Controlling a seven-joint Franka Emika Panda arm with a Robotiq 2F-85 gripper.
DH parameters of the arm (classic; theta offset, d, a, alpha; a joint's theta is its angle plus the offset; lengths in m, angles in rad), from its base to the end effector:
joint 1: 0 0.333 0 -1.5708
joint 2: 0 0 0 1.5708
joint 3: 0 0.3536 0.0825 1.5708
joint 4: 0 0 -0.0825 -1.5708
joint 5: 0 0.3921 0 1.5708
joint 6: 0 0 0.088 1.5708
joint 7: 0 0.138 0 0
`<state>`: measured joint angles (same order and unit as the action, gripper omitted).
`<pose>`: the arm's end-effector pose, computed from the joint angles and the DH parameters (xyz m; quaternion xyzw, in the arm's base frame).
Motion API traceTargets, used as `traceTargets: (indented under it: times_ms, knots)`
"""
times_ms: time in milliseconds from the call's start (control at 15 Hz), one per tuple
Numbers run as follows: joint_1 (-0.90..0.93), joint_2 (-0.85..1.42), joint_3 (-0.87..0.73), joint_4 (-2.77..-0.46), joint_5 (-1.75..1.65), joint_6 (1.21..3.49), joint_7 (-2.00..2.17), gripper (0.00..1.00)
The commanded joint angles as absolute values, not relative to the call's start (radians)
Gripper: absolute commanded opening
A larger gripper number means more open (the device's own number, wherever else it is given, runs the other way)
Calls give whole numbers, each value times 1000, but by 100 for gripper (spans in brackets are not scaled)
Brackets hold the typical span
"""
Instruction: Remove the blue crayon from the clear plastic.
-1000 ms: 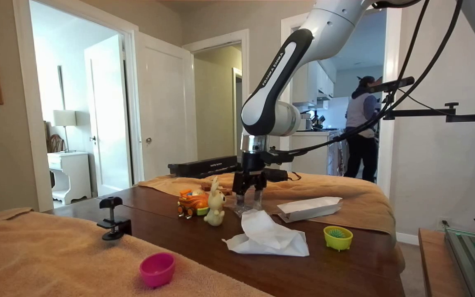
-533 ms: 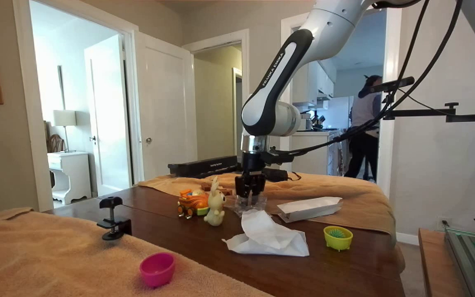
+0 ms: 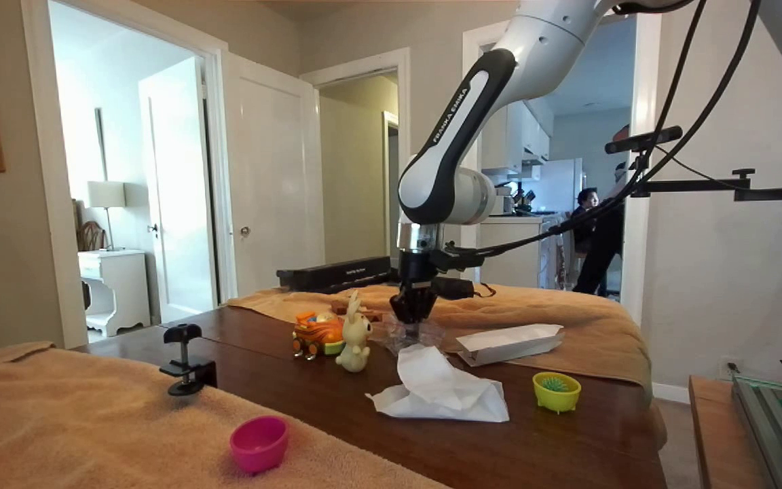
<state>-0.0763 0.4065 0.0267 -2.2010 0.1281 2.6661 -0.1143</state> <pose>0.5812 -0.0306 0.1971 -0.9986 0.0250 -0.0319 0.0337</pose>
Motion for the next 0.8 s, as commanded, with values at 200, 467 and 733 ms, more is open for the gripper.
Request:
traceTargets:
  times_ms: [200, 467, 733]
  knots:
    - [-66, 418, 17, -2192, 92, 2656, -107, 0]
    - [-66, 416, 17, -2192, 86, 2656, -105, 41]
    - [-65, 421, 16, -2192, 83, 2654, -105, 67]
